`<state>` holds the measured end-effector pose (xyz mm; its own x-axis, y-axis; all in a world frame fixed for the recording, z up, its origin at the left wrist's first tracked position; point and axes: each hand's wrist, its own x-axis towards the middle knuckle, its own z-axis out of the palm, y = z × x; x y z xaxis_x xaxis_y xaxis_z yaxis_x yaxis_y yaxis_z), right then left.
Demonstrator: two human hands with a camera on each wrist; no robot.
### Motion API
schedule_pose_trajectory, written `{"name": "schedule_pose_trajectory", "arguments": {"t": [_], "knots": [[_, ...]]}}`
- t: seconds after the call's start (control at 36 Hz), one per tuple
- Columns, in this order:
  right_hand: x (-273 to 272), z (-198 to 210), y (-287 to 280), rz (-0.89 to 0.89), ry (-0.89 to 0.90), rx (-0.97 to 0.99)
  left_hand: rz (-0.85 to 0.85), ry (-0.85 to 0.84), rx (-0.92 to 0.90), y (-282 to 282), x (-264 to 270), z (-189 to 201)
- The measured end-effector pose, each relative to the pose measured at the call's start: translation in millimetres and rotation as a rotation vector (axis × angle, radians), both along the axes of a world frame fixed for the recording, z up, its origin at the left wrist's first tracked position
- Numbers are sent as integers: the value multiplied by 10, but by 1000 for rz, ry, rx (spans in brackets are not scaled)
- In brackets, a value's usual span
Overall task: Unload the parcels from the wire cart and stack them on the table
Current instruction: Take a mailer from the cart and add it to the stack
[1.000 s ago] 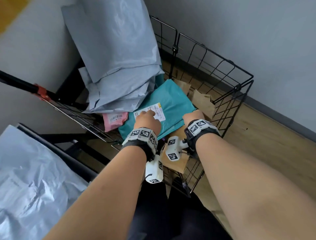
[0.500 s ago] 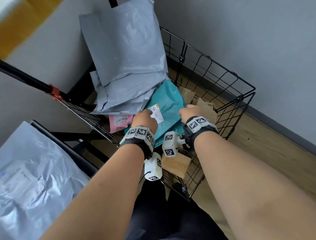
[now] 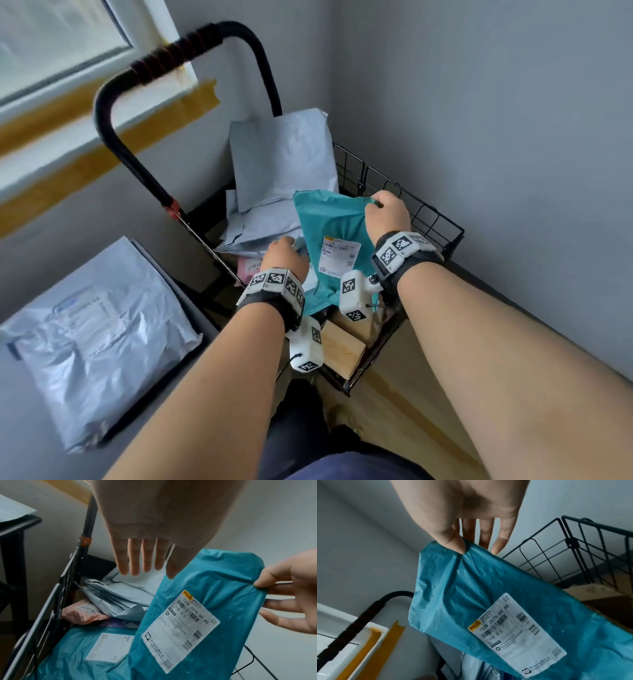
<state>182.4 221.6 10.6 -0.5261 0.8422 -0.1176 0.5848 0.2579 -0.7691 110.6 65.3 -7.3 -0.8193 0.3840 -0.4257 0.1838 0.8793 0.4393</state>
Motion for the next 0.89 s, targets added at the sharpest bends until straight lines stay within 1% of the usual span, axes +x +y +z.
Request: {"name": "schedule_pose_trajectory", "arguments": {"t": [0.14, 0.25, 0.36, 0.47, 0.56, 0.64, 0.72, 0.81, 0.89], "knots": [[-59, 372, -142, 28, 75, 10, 69, 14, 92, -215, 48, 249], [-153, 726, -300, 52, 152, 7, 152, 8, 213, -413, 63, 457], [-261, 1027, -540, 87, 276, -22, 213, -48, 333, -617, 98, 632], [-342, 1235, -811, 109, 344, -52, 271, -68, 421, -878, 79, 716], [-384, 1337, -1019, 118, 367, -66, 319, -119, 479, -1123, 58, 729], [-436, 1359, -1252, 139, 351, -92, 362, -128, 555, -1427, 39, 726], [-482, 1279, -1550, 194, 319, -113, 431, -124, 594, -1757, 28, 723], [-480, 1107, -1934, 274, 256, -158, 491, -133, 620, -2136, 45, 708], [-426, 916, -2373, 347, 182, -197, 552, -119, 603, -2552, 93, 704]]}}
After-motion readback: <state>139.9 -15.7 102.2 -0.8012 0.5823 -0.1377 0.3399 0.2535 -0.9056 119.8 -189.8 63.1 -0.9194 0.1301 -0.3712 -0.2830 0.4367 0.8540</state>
